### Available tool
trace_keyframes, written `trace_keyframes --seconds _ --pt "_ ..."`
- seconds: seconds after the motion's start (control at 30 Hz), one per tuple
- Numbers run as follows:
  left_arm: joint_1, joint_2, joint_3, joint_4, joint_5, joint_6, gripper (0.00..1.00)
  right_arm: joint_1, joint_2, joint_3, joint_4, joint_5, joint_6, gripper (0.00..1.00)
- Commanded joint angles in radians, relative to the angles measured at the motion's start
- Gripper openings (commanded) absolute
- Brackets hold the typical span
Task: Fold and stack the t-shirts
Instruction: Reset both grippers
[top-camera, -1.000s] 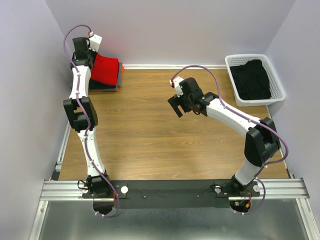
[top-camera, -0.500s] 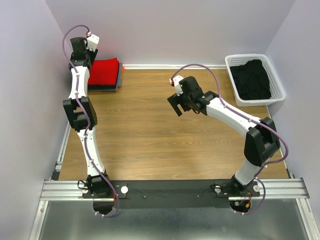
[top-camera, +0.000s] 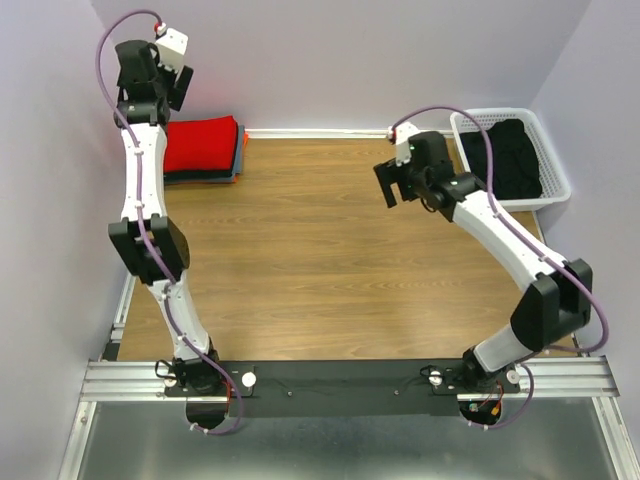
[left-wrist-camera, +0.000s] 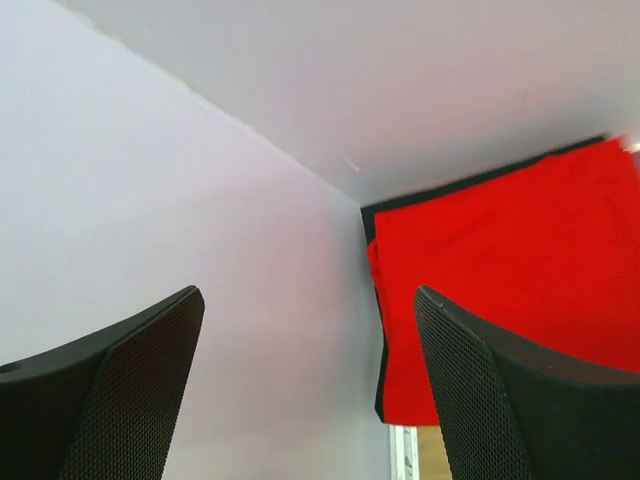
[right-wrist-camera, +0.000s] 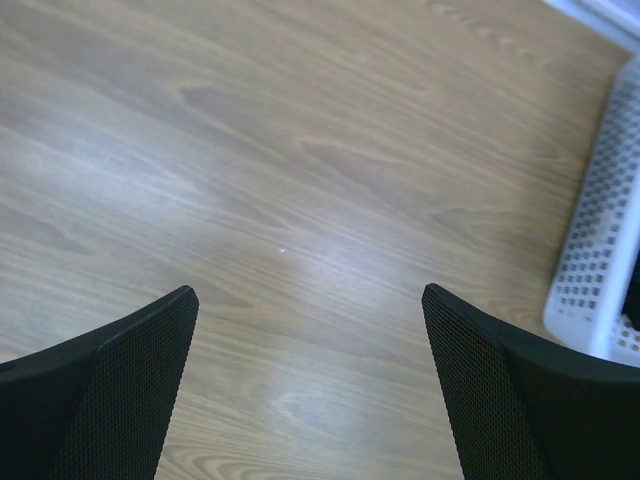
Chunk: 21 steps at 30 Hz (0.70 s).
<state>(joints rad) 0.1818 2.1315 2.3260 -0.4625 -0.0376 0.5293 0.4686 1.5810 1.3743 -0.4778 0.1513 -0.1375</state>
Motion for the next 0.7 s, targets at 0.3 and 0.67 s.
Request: trace_keyframes --seconds 0.3,0.67 --pt "-0.367 -0.444 -0.443 -0.082 0.163 -0.253 0.95 -0.185 -0.182 -0.052 -0.117 -0.151 0.07 1.0" --pt "-0.501 -0.761 -1.034 0.136 0.162 -0.354 0.95 -0.246 -0.286 -0.221 -0.157 -0.321 0.134 1.0"
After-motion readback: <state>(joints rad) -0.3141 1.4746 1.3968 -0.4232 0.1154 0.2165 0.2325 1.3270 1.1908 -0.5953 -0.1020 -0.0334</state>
